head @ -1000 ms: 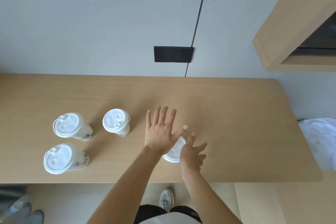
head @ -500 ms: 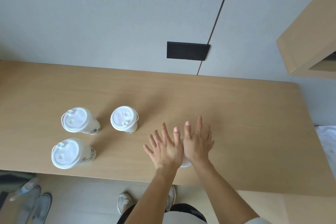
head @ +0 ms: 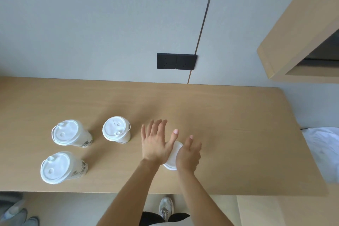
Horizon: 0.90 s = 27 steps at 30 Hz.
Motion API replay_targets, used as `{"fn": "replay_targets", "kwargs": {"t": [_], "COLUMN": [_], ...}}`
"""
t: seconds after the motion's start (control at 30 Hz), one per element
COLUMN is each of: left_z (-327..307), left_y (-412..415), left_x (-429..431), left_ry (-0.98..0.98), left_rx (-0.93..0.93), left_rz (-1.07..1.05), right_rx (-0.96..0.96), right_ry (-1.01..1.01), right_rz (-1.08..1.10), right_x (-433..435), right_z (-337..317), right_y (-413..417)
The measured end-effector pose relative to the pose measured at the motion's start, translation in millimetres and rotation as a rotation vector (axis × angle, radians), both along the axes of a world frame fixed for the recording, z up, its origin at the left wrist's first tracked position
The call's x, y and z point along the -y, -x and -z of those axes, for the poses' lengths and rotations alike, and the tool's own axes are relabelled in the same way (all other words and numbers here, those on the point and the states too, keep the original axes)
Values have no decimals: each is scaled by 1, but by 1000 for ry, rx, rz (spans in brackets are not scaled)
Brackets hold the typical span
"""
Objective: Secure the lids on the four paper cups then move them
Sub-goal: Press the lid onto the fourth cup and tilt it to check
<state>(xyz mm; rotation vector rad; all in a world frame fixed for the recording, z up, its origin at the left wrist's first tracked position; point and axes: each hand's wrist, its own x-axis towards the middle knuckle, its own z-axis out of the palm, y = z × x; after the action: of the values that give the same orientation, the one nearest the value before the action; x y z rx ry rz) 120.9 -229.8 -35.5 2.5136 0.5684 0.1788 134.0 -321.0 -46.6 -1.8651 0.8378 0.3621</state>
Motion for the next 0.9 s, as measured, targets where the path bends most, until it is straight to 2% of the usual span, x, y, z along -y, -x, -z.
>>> {"fn": "replay_targets", "kwargs": {"t": [0.07,0.13,0.17,0.3,0.37,0.43,0.53,0.6,0.7,0.9], "left_z": [0,-1,-2,1,13,25,34,37,38,44], "left_y": [-4,1,7,54,82,98,96,86,76,75], "left_x": [-6,-9,-10,-13,-14,-13,0,11,18,23], "left_ry": [-64,-104,-107,11,1,-36,-12,13,46,71], "left_rx": [41,67,84,115,91,-75,-426,-505,-520,-523], "left_rz": [105,210,249,240,218,220,174,158,127,87], "right_rx": [-105,-145,-111,299,314,324,491,574,619,677], "right_ry": [-92,-103,-48,245,278,319,549,656,760,772], "right_rz": [60,21,-66,-559,-734,-884,-1076,-1135,-1161,-1137], "right_x": [0,6,11,30,33,32,19,10,10,8], "right_z": [-4,-15,-15,-20,-23,-19,-19,-13,-7,-2], "right_y": [1,1,3,8,7,7,15,19,15,14]}}
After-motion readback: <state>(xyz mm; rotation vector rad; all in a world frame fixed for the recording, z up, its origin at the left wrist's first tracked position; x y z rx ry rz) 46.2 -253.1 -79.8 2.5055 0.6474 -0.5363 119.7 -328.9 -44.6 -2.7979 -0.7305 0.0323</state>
